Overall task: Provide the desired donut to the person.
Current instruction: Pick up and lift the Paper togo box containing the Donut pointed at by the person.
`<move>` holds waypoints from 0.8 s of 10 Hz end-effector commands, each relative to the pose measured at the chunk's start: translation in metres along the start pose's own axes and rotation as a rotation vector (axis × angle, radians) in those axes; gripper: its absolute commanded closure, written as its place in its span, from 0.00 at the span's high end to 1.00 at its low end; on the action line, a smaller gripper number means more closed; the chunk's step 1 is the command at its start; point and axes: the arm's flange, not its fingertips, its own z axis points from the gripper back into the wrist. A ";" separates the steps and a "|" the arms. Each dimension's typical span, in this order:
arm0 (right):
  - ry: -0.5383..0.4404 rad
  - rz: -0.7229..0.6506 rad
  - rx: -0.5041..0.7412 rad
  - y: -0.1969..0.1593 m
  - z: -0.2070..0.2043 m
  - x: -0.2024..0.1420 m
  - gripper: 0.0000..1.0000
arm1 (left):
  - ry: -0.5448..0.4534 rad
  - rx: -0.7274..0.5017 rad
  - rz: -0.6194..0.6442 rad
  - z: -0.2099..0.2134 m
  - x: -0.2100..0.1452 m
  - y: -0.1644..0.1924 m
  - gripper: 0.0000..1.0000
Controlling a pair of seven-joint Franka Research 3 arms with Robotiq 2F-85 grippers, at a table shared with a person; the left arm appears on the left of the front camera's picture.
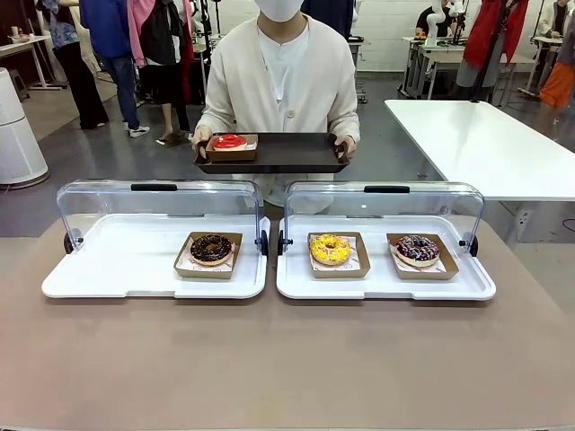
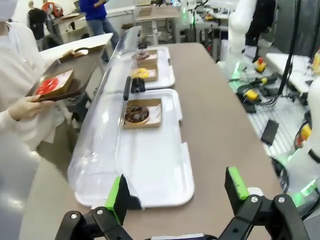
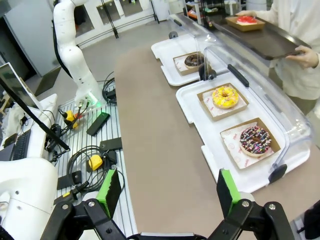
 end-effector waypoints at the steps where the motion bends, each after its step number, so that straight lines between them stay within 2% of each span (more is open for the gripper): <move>1: -0.014 0.013 0.004 0.000 0.000 0.000 1.00 | 0.072 0.071 -0.088 -0.017 -0.006 -0.011 1.00; 3: -0.014 0.013 0.004 0.000 0.000 0.000 1.00 | 0.075 0.143 -0.114 -0.027 -0.018 -0.020 1.00; 5: -0.014 0.013 0.004 0.000 0.000 0.000 1.00 | 0.062 0.181 -0.094 -0.034 -0.019 -0.015 1.00; 8: -0.014 0.013 0.004 0.000 0.000 0.000 1.00 | 0.035 0.186 -0.079 -0.041 -0.017 -0.020 1.00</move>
